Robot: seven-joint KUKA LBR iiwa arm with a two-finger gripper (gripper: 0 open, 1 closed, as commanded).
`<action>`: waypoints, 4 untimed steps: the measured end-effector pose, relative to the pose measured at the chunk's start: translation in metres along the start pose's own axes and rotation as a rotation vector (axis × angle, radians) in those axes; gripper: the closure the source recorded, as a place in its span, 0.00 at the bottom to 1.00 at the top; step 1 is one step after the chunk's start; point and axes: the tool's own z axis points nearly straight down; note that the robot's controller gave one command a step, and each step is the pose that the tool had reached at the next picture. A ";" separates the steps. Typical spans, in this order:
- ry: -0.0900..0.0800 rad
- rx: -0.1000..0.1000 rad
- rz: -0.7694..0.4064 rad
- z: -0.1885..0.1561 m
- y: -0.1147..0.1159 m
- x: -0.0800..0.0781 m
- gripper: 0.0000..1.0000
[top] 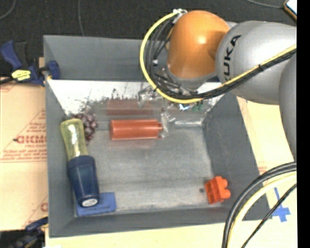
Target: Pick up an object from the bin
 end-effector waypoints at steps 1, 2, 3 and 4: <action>0.011 -0.004 0.171 0.092 -0.024 0.033 0.00; -0.006 -0.001 0.053 0.089 0.029 0.011 1.00; -0.006 -0.001 0.054 0.090 0.029 0.011 1.00; -0.013 0.000 0.066 0.120 0.024 0.020 1.00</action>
Offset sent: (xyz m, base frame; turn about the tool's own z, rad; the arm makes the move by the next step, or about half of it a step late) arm -0.0208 0.0210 -0.0920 0.0520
